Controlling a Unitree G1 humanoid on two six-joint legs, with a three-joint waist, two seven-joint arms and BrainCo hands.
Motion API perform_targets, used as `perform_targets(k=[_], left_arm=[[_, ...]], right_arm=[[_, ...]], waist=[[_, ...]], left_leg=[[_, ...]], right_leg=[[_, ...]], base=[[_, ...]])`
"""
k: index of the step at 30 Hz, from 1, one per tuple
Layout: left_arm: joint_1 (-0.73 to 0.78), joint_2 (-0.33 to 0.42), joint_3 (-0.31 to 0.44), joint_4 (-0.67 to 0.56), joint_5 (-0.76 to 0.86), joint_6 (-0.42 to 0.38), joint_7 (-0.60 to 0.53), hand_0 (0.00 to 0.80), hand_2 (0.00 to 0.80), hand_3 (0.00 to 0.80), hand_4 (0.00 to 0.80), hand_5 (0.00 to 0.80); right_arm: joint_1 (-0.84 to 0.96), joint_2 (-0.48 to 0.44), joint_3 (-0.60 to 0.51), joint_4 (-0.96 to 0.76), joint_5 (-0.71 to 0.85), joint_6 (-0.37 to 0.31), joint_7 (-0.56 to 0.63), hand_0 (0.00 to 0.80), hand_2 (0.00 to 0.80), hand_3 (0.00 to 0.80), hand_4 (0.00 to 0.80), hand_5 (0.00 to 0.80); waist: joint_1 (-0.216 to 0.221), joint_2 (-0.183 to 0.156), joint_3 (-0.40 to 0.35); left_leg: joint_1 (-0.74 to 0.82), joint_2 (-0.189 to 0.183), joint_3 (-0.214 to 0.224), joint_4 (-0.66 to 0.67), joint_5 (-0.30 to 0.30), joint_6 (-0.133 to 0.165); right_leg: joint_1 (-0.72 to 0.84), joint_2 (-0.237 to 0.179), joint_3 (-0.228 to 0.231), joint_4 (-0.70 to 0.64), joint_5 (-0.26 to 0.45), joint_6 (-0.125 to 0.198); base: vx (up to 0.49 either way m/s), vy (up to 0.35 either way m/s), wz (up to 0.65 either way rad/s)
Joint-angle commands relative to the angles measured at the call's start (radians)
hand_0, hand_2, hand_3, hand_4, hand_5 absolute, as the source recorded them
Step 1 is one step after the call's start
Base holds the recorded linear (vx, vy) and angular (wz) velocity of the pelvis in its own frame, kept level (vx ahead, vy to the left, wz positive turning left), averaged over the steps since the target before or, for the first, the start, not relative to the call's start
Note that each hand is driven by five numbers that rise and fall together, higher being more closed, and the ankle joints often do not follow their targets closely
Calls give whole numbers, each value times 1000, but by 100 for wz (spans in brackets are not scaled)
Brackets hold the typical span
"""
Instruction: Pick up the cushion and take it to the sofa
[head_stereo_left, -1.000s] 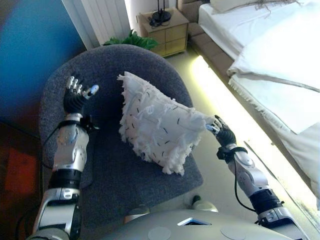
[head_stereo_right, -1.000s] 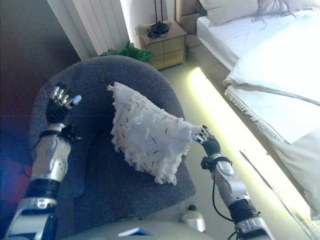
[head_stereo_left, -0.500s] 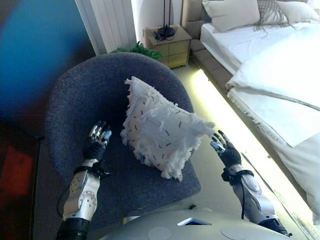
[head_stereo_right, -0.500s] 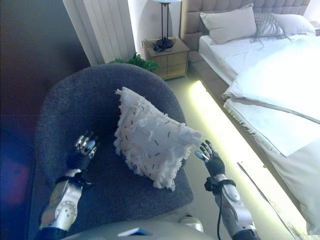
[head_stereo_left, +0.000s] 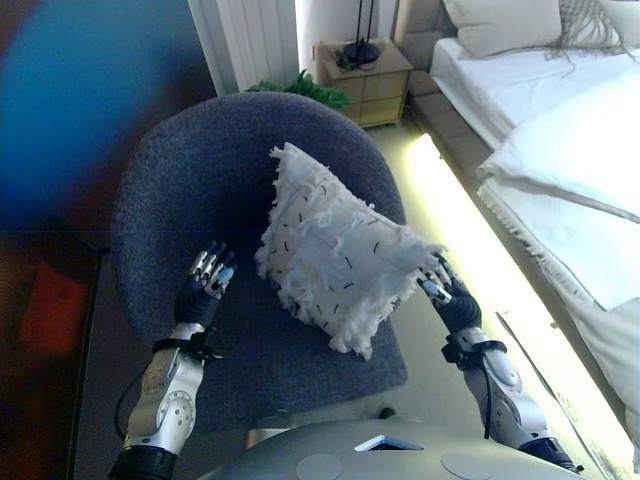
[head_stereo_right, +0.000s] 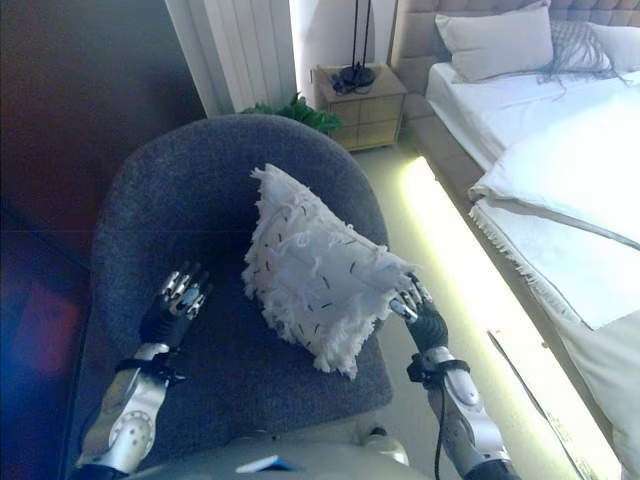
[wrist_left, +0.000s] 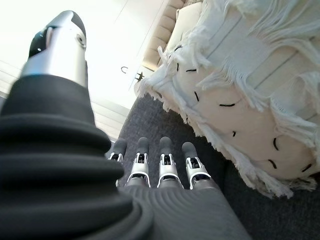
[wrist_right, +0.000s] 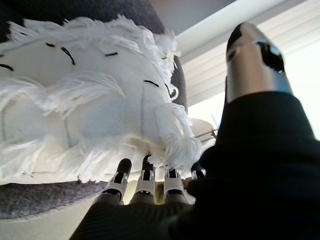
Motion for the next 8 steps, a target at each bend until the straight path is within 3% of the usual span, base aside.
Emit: perform_targets(k=[1, 8], left_arm=[[-69, 61, 10, -71, -46, -71, -11, 0, 0, 0, 0, 0], [-79, 52, -29, -63, -47, -86, 11, 0, 0, 0, 0, 0]], right_arm=[[-23, -27, 4, -104, 40, -56, 81, 0, 0, 0, 0, 0], [-45, -32, 49, -93, -14, -91, 71, 0, 0, 0, 0, 0]], waist=[[11, -21, 30], [9, -18, 36]], left_leg=[[11, 54, 15, 0, -21, -4], [6, 55, 19, 0, -23, -3]], right_leg=[[-21, -27, -4, 7, 24, 36], [-31, -27, 2, 3, 26, 36]], base=[[0, 0, 0], [-54, -2, -2]])
